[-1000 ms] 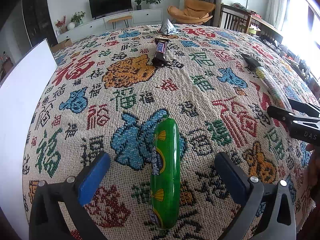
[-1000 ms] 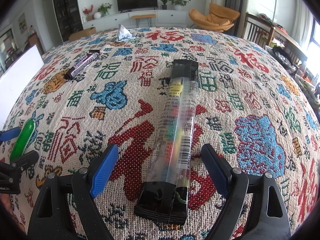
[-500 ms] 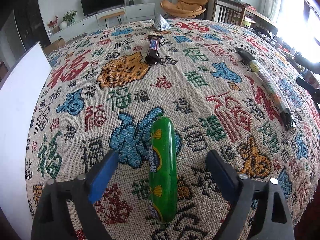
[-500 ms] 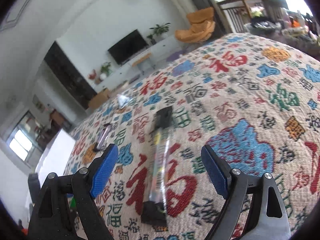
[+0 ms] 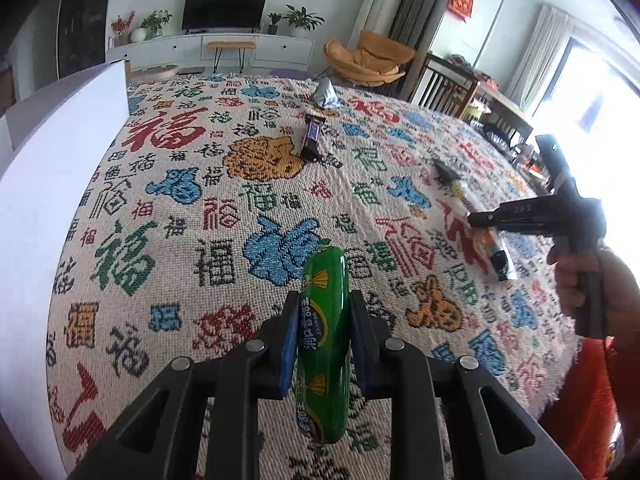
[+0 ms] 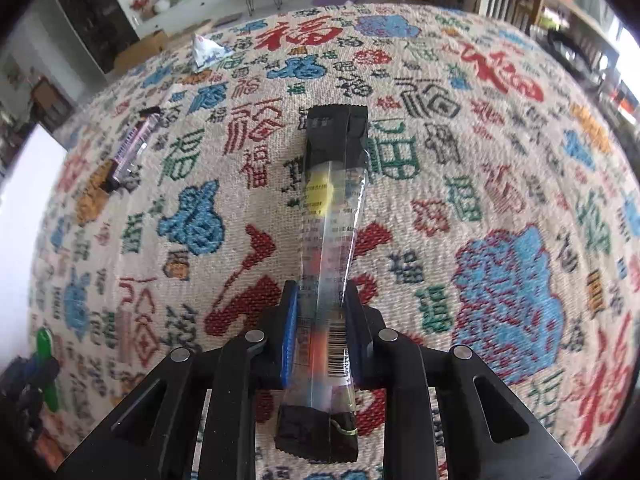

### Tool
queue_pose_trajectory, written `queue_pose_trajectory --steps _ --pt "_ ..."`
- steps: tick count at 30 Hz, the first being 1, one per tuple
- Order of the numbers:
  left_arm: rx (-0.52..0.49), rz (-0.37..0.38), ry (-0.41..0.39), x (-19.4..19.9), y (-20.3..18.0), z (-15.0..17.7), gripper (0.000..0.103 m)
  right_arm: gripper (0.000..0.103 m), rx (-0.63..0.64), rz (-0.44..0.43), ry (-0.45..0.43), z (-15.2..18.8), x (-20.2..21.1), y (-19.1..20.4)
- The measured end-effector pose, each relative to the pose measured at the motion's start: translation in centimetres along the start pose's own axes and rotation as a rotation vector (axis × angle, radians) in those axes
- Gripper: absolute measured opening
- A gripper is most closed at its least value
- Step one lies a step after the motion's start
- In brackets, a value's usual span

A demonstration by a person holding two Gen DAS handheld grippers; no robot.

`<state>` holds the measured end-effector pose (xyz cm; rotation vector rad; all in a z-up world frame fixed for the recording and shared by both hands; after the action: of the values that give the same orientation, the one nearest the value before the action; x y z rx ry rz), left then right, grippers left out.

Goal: Organize snacks
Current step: 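Carry both snacks over the white box and open both grippers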

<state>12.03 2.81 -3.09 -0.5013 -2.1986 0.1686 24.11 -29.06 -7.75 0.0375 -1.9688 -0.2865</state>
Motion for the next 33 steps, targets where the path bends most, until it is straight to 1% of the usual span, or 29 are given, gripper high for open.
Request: queue_pose_trajectory --steps 1,3,6,9,12,13,14,16,18,19,20,21,22,23,24,25,27,28,29,30,31,33 --pt "0.031 0.029 -0.019 1.2 0.3 0.0 0.023 0.021 -0.048 -0.047 -0.005 0.1 0.3 -0.6" --pt "0.096 0.087 -0.058 3.7 1.1 -0.2 0.023 0.021 -0.111 -0.137 -0.045 0.1 1.7 -0.8" --pt "0.162 0.142 -0.130 7.7 2.1 -0.8 0.023 0.021 -0.130 -0.294 -0.097 -0.1 4.9 1.8" --pt "0.202 0.157 -0.205 11.9 4.1 -1.8 0.023 0.021 -0.062 -0.434 -0.128 -0.5 8.6 7.8" --pt "0.254 0.138 -0.268 16.2 7.8 -2.8 0.023 0.021 0.046 -0.584 -0.124 -0.8 11.8 16.5" --pt "0.266 0.105 -0.291 17.7 9.4 -3.0 0.023 0.021 0.085 -0.632 -0.113 -0.6 12.4 19.9" --pt "0.274 0.054 -0.310 19.1 11.0 -3.1 0.023 0.021 0.126 -0.680 -0.095 -0.4 12.9 23.4" --pt "0.304 -0.073 -0.334 21.8 14.7 -2.9 0.023 0.021 0.213 -0.760 -0.040 0.5 13.3 30.3" --pt "0.349 -0.197 -0.338 23.8 18.5 -2.2 0.023 0.021 0.298 -0.809 0.009 2.0 13.1 36.8" --pt "0.389 -0.259 -0.329 24.6 20.5 -1.6 0.025 0.021 0.342 -0.824 0.024 3.1 13.0 39.7" --pt "0.434 -0.310 -0.318 25.2 22.4 -0.8 0.031 0.022 0.382 -0.844 0.049 4.3 12.6 42.3" --pt "0.479 -0.340 -0.309 25.6 24.2 0.0 0.053 0.028 0.413 -0.864 0.097 5.4 11.8 44.7" --pt "0.519 -0.365 -0.308 25.9 25.7 0.8 0.076 0.036 0.426 -0.868 0.151 6.3 10.8 46.4" --pt "0.553 -0.397 -0.310 26.2 26.9 1.8 0.081 0.039 0.416 -0.863 0.179 6.9 9.8 47.6" --pt "0.583 -0.432 -0.311 26.4 27.7 2.7 0.081 0.046 0.398 -0.859 0.179 7.2 9.0 48.0" --pt "0.603 -0.450 -0.302 26.3 28.3 3.5 0.082 0.054 0.379 -0.851 0.161 7.2 8.4 47.7" --pt "0.611 -0.441 -0.306 26.1 28.3 4.6 0.082 0.063 0.364 -0.820 0.107 7.0 7.6 45.8" --pt "0.602 -0.438 -0.310 25.8 27.8 4.9 0.082 0.065 0.369 -0.790 0.070 6.7 7.2 44.2" --pt "0.587 -0.434 -0.311 25.5 27.1 4.9 0.082 0.065 0.380 -0.740 0.027 6.4 6.8 42.3" --pt "0.564 -0.423 -0.310 25.0 26.1 4.5 0.082 0.065 0.394 -0.672 -0.021 6.0 6.3 40.0" --pt "0.535 -0.404 -0.308 24.4 24.8 3.9 0.082 0.065 0.408 -0.595 -0.070 5.7 5.9 37.7" --pt "0.461 -0.353 -0.313 23.2 21.8 2.5 0.082 0.067 0.436 -0.413 -0.159 5.0 4.6 32.2"
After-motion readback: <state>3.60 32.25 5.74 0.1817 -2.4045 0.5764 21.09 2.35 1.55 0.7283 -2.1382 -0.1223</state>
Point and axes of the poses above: each gripper's, at about its wrist camera, not at the fingertips, and x roughly against the way its jaws point, y to its left, z to its underside, the point moved 2 cm from there along -x, roughly the way its jaws point
